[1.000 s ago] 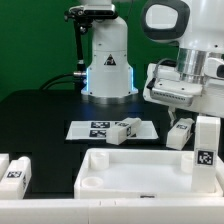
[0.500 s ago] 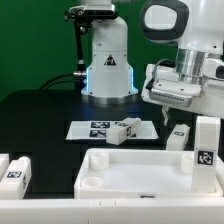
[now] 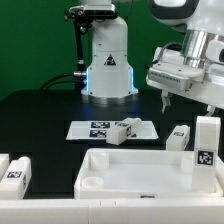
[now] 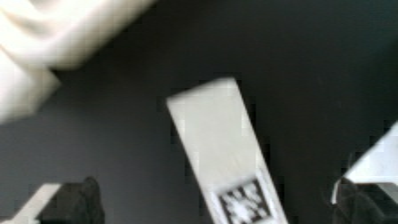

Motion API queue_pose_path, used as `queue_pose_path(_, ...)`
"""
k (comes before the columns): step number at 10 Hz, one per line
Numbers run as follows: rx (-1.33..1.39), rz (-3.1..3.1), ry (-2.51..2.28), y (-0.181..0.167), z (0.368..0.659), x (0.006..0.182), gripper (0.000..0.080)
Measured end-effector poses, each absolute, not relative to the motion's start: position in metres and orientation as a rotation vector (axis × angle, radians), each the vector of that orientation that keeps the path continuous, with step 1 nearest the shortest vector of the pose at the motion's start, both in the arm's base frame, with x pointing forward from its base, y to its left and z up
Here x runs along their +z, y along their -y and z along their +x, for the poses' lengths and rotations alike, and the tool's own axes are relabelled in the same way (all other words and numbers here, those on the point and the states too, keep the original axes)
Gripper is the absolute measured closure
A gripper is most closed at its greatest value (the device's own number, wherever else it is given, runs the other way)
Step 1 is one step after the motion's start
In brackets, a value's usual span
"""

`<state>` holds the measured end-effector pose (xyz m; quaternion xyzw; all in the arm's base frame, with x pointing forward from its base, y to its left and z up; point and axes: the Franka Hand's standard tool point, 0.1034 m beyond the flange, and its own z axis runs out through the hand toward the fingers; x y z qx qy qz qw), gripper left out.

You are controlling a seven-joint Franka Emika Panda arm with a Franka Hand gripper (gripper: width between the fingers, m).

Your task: Assemble desk

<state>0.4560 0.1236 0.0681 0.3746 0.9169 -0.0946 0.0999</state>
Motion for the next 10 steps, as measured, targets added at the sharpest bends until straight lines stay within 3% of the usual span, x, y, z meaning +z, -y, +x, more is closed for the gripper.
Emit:
queue_pose_path(4, -0.249, 1.305, -2.594, -0.1186, 0.4650, 0.0721, 0.0150)
queue_pose_path(10, -0.164, 2.179, -1.938, -0.1101, 0.4710, 0.0744, 0.0150)
